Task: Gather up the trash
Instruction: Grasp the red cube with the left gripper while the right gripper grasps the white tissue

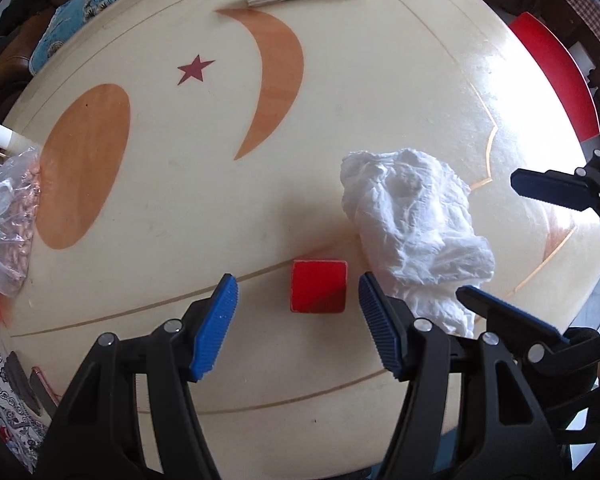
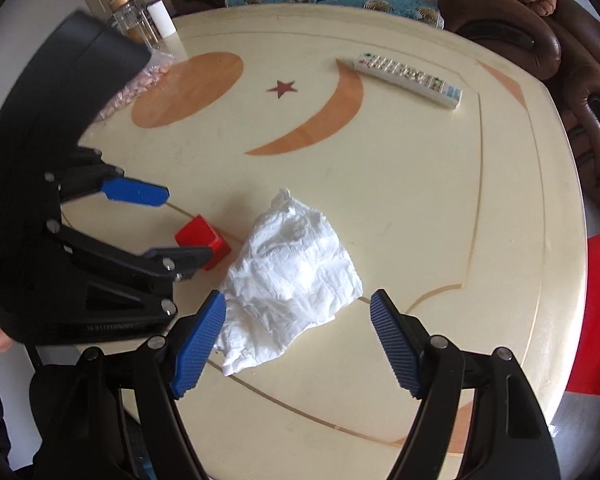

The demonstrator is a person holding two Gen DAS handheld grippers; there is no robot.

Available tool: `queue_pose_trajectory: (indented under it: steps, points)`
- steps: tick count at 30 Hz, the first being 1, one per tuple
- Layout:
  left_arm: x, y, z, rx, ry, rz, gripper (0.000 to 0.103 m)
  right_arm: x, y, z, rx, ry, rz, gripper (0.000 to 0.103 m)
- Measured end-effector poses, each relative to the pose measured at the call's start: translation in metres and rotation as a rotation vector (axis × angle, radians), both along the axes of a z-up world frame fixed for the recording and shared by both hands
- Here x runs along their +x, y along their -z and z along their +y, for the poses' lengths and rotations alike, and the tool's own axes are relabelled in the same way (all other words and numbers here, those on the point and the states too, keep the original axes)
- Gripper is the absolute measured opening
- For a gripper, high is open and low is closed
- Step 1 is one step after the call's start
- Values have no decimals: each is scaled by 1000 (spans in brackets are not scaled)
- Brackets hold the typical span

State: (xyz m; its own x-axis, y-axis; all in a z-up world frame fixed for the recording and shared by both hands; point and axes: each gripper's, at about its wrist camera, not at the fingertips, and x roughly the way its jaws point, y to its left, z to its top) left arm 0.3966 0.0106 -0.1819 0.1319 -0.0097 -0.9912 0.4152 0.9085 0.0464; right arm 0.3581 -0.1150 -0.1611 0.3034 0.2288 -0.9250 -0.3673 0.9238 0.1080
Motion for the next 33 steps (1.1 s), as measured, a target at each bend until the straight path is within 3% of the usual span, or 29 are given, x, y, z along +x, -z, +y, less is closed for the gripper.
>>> queue_pose_trajectory:
  steps: [13, 25, 30, 33]
  points:
    - [12, 28, 6, -15, -21, 48, 62, 1, 23, 20, -103, -58, -100, 73]
    - [12, 38, 14, -24, -26, 35, 62, 4, 37, 13, 1, -36, -94, 73]
    - [5, 31, 8, -33, -17, 38, 61, -5, 45, 21, 27, -59, -95, 46]
    - [1, 30, 3, -29, 2, 32, 55, -11, 43, 29, 8, -82, -116, 32]
